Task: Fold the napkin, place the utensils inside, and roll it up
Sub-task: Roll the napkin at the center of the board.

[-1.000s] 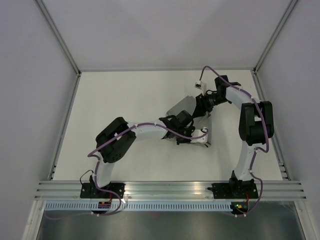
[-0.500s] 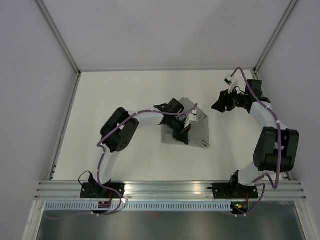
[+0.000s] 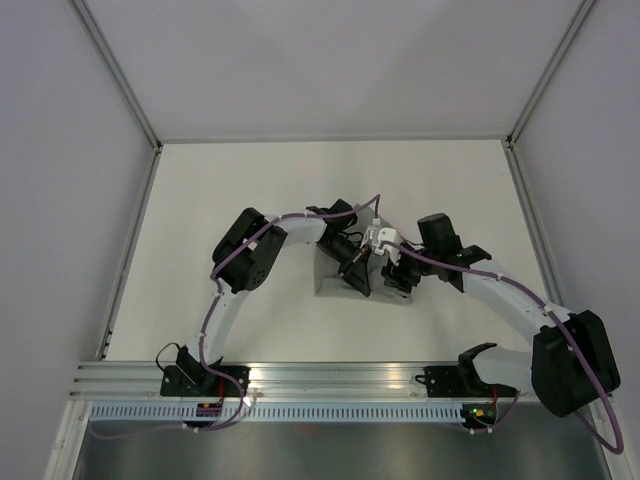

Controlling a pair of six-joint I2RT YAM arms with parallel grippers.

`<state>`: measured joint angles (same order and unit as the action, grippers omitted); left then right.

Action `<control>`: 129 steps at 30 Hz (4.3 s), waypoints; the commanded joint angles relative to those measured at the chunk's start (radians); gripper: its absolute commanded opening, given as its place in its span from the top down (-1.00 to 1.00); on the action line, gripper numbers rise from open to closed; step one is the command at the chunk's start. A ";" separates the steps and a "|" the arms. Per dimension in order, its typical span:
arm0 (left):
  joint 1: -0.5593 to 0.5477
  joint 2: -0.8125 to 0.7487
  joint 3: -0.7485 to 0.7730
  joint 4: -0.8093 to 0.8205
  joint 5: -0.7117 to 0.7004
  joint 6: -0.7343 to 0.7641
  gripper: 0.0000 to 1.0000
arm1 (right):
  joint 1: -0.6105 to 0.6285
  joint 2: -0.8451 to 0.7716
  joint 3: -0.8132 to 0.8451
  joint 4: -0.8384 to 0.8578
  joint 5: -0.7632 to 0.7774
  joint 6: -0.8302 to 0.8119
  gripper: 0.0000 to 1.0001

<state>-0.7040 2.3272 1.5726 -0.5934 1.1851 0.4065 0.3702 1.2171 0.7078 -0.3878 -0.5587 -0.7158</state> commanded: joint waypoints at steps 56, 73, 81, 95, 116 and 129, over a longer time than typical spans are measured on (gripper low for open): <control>0.207 -1.149 -0.661 0.845 -1.156 -0.681 0.25 | 0.231 0.443 0.188 -0.206 0.045 -0.143 0.90; 0.109 -1.433 -0.704 0.724 -1.224 -0.519 -0.99 | 0.174 0.771 0.499 -0.408 -0.032 -0.165 0.95; -0.187 -1.358 -0.810 0.719 -1.437 -0.344 -0.86 | 0.081 0.930 0.677 -0.577 -0.063 -0.221 0.95; -0.448 -0.887 -0.815 0.787 -1.573 -0.071 -0.54 | 0.059 1.084 0.844 -0.698 -0.037 -0.234 0.95; -0.469 -0.580 -0.753 0.931 -1.515 0.144 -0.53 | 0.039 1.187 0.955 -0.815 -0.046 -0.246 0.94; -0.434 -0.513 -0.746 0.885 -1.435 -0.003 0.13 | 0.035 1.177 0.970 -0.838 -0.107 -0.258 0.90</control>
<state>-1.1488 1.7832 0.8017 0.3206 -0.3027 0.4759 0.4259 2.3398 1.6726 -1.3556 -0.8146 -0.9043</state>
